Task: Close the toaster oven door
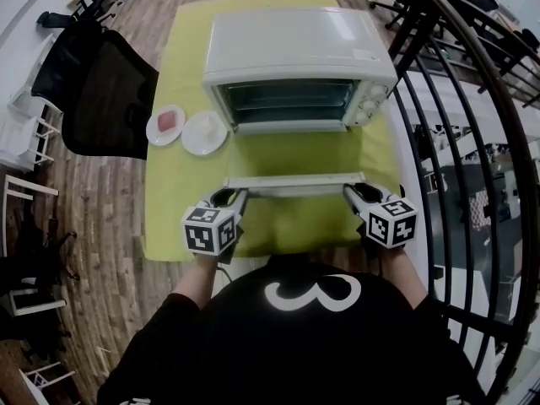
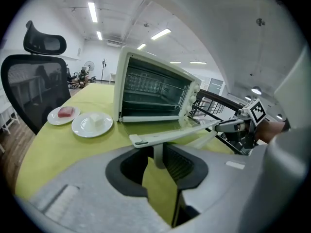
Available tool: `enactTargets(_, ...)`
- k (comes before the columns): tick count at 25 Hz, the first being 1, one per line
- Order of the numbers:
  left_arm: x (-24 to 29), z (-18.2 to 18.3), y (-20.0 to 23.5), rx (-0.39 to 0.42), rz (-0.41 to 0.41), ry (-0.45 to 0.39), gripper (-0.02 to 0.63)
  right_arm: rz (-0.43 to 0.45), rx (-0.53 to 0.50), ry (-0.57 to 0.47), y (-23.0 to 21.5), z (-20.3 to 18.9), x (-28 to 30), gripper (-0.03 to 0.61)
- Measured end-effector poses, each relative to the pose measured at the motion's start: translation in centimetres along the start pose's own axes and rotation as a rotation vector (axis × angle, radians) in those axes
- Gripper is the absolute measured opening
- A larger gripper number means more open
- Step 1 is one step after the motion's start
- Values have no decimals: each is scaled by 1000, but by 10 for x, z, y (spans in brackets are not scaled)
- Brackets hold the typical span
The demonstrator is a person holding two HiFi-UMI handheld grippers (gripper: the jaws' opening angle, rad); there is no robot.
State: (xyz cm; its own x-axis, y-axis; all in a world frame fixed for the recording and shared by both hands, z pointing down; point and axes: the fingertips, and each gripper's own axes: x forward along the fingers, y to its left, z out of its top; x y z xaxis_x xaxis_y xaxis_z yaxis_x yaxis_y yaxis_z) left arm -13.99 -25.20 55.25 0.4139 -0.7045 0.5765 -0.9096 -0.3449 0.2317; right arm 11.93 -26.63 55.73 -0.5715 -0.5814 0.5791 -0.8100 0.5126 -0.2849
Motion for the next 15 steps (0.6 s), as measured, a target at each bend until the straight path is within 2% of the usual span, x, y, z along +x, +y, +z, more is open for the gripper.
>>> enactTargets(10,-11,32,-1,-16,7,-43,110,-5,-12,-73,4,32,-12,107)
enactTargets(15,-16,50,-1,0,22,-69,114,-9,-21,-113,5,50,-18,107)
